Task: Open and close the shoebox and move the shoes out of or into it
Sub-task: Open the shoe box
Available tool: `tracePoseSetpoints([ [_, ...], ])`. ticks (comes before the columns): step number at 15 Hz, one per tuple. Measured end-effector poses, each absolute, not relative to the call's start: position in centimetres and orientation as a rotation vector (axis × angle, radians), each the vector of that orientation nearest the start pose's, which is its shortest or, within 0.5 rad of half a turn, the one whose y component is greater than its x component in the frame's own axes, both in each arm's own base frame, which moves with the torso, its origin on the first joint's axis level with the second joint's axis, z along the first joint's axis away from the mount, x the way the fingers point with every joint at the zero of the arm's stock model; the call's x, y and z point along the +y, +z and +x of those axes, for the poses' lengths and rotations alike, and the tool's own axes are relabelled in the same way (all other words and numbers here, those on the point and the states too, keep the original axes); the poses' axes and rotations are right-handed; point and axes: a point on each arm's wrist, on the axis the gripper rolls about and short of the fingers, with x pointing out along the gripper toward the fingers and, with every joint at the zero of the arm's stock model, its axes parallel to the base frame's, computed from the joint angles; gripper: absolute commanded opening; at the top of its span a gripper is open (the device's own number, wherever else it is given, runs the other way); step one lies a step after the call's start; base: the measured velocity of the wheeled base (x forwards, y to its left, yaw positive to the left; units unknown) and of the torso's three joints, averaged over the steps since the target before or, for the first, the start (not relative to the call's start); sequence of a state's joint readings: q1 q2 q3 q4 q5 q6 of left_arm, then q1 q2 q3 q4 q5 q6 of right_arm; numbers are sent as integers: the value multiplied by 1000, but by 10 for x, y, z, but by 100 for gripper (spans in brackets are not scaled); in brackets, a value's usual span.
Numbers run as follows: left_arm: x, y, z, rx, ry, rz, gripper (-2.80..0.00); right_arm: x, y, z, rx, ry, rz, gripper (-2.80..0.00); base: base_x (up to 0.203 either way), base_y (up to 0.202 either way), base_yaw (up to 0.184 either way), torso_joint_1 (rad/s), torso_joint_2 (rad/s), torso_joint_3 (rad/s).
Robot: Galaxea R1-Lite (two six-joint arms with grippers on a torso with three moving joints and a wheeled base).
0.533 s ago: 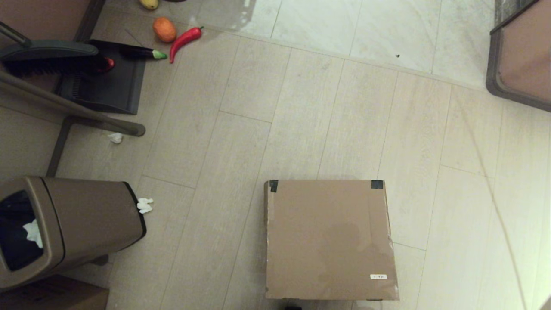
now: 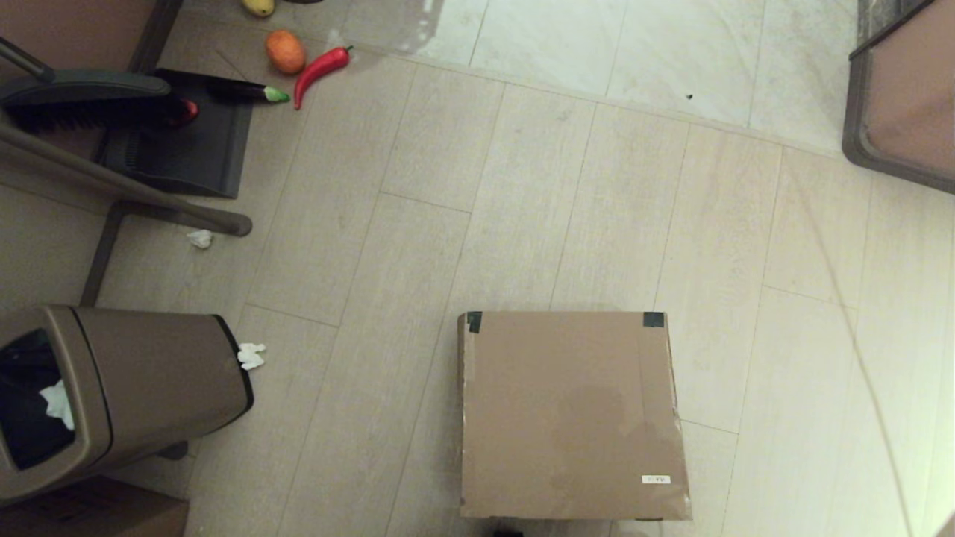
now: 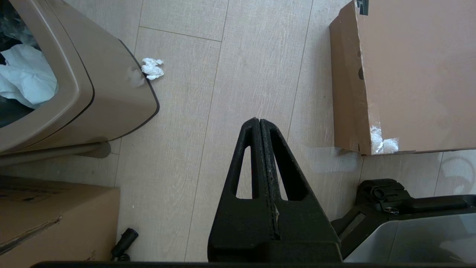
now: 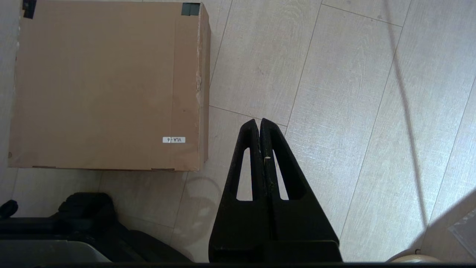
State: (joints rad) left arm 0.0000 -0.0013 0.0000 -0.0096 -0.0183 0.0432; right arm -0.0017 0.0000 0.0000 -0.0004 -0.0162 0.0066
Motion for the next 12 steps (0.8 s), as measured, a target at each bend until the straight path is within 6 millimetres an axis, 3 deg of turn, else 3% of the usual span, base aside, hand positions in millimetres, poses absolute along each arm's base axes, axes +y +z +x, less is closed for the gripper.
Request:
tracePoseSetpoints([
  [12,0,77,-20,28,-21,44,-280,0,77,-19,73,-11,-40,-280,0,0,0,0,0,0],
])
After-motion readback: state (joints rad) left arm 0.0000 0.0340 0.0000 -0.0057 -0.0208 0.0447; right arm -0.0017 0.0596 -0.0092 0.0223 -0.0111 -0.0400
